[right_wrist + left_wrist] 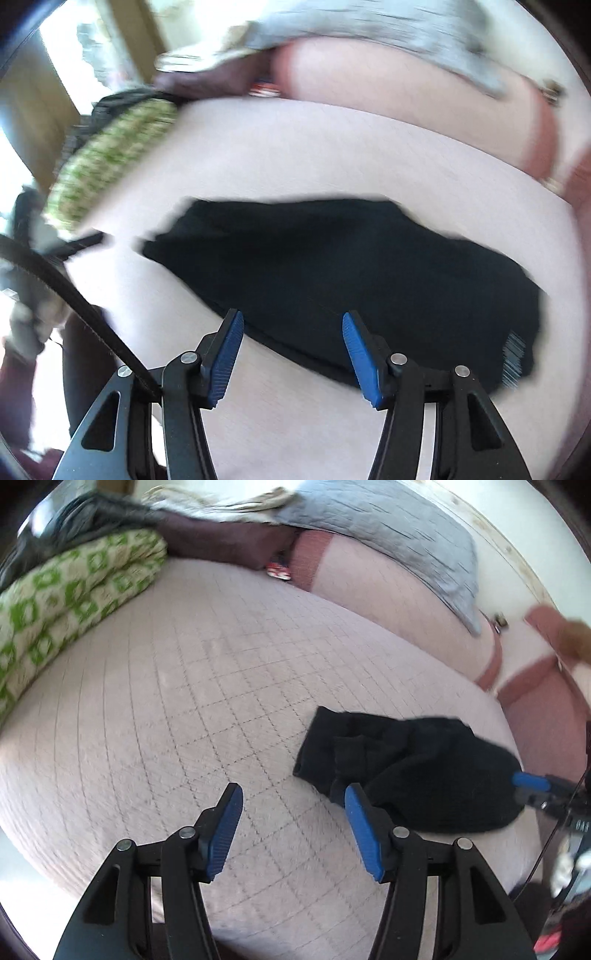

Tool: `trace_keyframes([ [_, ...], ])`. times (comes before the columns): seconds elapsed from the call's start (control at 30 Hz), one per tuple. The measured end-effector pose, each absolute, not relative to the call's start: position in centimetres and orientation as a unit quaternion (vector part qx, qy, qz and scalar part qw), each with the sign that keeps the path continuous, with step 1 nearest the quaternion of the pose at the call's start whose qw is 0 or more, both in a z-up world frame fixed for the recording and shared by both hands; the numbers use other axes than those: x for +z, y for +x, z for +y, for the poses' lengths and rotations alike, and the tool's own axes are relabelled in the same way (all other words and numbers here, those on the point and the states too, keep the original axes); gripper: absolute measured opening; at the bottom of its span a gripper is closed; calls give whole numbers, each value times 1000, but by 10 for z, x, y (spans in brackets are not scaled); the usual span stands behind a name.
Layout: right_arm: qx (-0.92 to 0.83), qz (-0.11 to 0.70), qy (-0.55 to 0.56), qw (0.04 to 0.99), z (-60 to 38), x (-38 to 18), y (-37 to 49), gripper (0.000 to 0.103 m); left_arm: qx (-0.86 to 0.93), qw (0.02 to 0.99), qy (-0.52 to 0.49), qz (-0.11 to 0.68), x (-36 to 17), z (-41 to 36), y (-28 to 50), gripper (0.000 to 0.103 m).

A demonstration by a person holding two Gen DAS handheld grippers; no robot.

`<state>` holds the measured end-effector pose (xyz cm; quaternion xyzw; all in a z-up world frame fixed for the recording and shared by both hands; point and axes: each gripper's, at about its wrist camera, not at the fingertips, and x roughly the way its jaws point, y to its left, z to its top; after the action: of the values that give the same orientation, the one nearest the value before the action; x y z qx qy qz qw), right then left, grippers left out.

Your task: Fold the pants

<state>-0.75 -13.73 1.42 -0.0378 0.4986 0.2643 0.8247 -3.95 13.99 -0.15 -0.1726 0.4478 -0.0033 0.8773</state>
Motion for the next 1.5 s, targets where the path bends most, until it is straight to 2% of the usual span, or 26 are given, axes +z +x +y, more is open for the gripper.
trace_keyframes([
  [0.1,313,497,-54,807,-74,3,10,57,3,869,-240,433,-14,152,-43,57],
  [0.27,350,515,-114,774,30,-33,45,57,9,856,-306,418,-32,174,-54,57],
  [0.33,342,527,-149,763,62,-57,56,62,6,850,-325,415,-40,182,-56,57],
  [0.4,323,534,-193,757,84,-73,65,60,0,844,-345,411,-48,189,-59,57],
  [0.43,309,540,-221,751,90,-82,65,36,-6,842,-356,405,-50,192,-60,57],
  [0.47,311,548,-223,744,89,-88,65,27,-13,841,-366,397,-50,195,-61,57],
  [0.53,311,540,-211,753,87,-82,63,19,-30,844,-380,378,-49,198,-63,58],
  [0.6,310,527,-198,766,87,-72,63,18,-45,840,-393,371,-53,199,-62,59],
  [0.83,292,537,-155,776,109,-66,94,19,-64,831,-423,356,-57,203,-64,60],
  [0.9,282,552,-137,772,115,-78,105,27,-59,829,-432,351,-60,205,-66,62],
  [1.07,260,532,-84,801,109,-71,119,33,-53,829,-434,349,-60,206,-70,63],
  [1.13,261,521,-72,809,96,-59,113,46,-49,832,-428,350,-59,204,-71,64],
  [1.23,254,509,-71,819,57,-42,95,58,-46,833,-424,354,-58,200,-69,64],
  [1.4,168,535,-86,823,-76,-48,66,59,-32,834,-415,362,-57,194,-65,65],
  [1.5,100,571,-46,814,-168,-66,56,60,-22,837,-407,365,-55,192,-66,65],
])
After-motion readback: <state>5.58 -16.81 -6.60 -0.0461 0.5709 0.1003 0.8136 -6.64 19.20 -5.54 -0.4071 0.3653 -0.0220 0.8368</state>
